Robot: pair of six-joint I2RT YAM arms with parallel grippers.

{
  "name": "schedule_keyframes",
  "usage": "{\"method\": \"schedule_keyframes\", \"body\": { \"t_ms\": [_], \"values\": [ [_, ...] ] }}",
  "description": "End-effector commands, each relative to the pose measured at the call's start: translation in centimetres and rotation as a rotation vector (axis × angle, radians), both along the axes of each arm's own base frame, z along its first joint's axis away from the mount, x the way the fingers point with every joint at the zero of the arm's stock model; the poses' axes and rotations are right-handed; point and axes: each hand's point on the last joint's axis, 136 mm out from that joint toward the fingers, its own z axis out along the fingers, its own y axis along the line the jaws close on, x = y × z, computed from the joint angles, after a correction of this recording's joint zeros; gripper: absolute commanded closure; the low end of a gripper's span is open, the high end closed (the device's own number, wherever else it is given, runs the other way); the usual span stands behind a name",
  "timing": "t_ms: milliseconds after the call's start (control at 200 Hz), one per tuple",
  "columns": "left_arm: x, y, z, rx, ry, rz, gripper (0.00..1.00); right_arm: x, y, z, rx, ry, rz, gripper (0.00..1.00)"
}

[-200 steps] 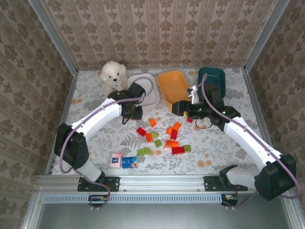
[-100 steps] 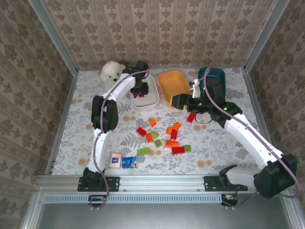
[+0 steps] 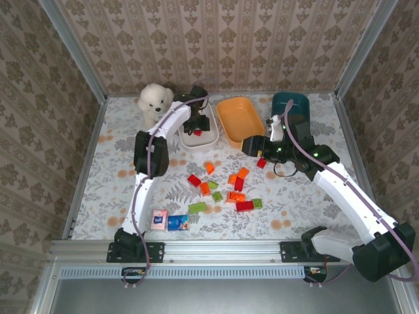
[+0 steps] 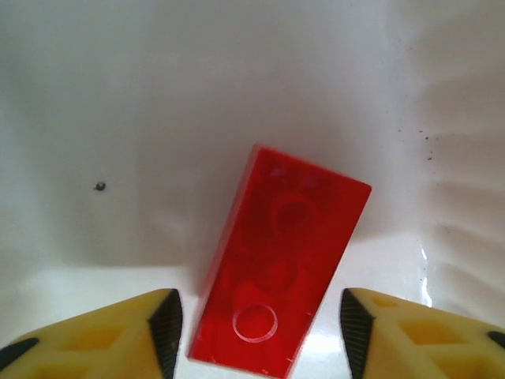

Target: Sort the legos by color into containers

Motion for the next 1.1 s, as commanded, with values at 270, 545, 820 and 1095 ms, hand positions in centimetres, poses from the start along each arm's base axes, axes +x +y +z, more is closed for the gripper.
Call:
{"method": "schedule_keyframes", "body": {
  "t_ms": [270,545,820,1095],
  "values": [
    [-0.9,-1.1,13.8,-0.187,-0.252,-0.008,0.30,0.0,-2.5,-8.8,-0.356,0.355,-0.138,0.32],
    [-9.5,0.3,18.4,-0.499,-0.388,-0.025,0.18,1.0,-1.7,-14.2,-0.559,0.552,-0.272,0.32],
    [-19.5,4.5,16.7,-0.564,-0.348,0.012,0.15,3.0,-0.3,-18.3,-0.500,0.620,-0.396,0.30],
    [-24.8,8.2,15.6,-0.547,-0.355,0.094,0.15,3.7,0.3,-21.3,-0.482,0.685,-0.443,0.39]
  ]
}}
